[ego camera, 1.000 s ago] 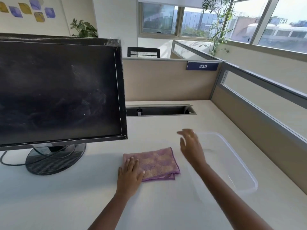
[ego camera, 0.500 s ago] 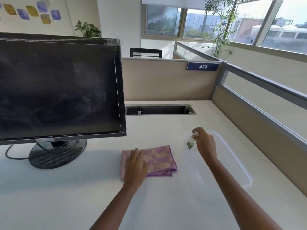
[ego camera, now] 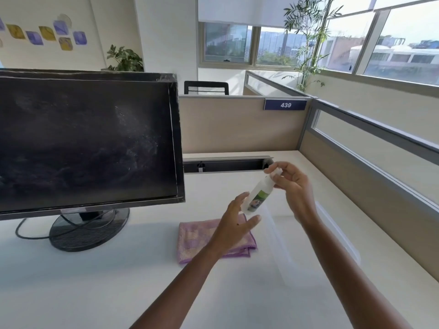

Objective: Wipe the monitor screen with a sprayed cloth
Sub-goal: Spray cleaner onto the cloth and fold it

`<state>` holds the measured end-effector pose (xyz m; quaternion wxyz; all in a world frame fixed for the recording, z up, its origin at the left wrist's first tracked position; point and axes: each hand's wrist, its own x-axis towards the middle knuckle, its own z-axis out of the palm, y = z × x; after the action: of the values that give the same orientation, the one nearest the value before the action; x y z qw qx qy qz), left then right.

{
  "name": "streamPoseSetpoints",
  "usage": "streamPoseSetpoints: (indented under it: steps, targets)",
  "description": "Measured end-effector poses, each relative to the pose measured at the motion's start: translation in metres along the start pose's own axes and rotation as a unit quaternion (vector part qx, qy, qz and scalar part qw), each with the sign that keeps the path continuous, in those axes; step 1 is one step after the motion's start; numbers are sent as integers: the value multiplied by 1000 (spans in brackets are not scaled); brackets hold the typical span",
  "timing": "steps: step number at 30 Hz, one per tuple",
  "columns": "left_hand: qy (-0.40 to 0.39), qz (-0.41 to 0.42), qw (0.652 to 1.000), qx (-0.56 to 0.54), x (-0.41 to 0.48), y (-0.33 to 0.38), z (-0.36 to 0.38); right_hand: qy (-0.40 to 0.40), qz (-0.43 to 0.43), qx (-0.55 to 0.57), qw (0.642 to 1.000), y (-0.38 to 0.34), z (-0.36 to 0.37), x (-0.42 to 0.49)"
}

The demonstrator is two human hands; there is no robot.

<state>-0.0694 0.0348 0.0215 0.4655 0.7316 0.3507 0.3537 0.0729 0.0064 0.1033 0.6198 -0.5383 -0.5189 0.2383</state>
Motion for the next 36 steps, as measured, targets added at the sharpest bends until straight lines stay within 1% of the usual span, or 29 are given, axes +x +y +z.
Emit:
streamPoseSetpoints:
  steps: [3, 6, 8, 11, 13, 17, 19, 24, 27, 30, 32, 34, 36]
  targets:
    - [8, -6, 1000, -4, -5, -6, -8, 0, 9, 18, 1000, 2, 24, -13]
    - [24, -39, 998, -34, -14, -17, -18, 7, 22, -3, 1000, 12, 46, -21]
    - [21, -61, 997, -38, -21, -25, -22, 15, 28, -52, 998, 20, 58, -23]
    - [43, -79, 996, -15, -31, -35, -25, 21, 25, -151, 988, 33, 76, -27]
    - [40, -92, 994, -32, -37, -40, -28, 17, 36, -173, 984, 39, 85, -29]
    - [18, -134, 984, -119, -46, -45, -35, -1, 80, -150, 985, 46, 97, -31]
    - [5, -155, 978, -138, -48, -47, -38, -11, 93, -121, 988, 48, 100, -32]
    - [-19, -172, 952, -253, -50, -49, -41, -43, 89, -45, 994, 51, 108, -35]
    - [-30, -183, 920, -345, -48, -50, -38, -73, 95, -17, 993, 54, 110, -37]
    - [-4, -197, 881, -431, -44, -49, -38, -108, 110, -3, 988, 59, 113, -42]
    - [14, -204, 864, -460, -41, -48, -40, -116, 117, -11, 986, 63, 115, -45]
    - [19, -201, 868, -454, -38, -50, -41, -120, 124, -32, 984, 66, 117, -46]
    - [29, -208, 877, -432, -37, -54, -42, -143, 130, -74, 978, 68, 118, -47]
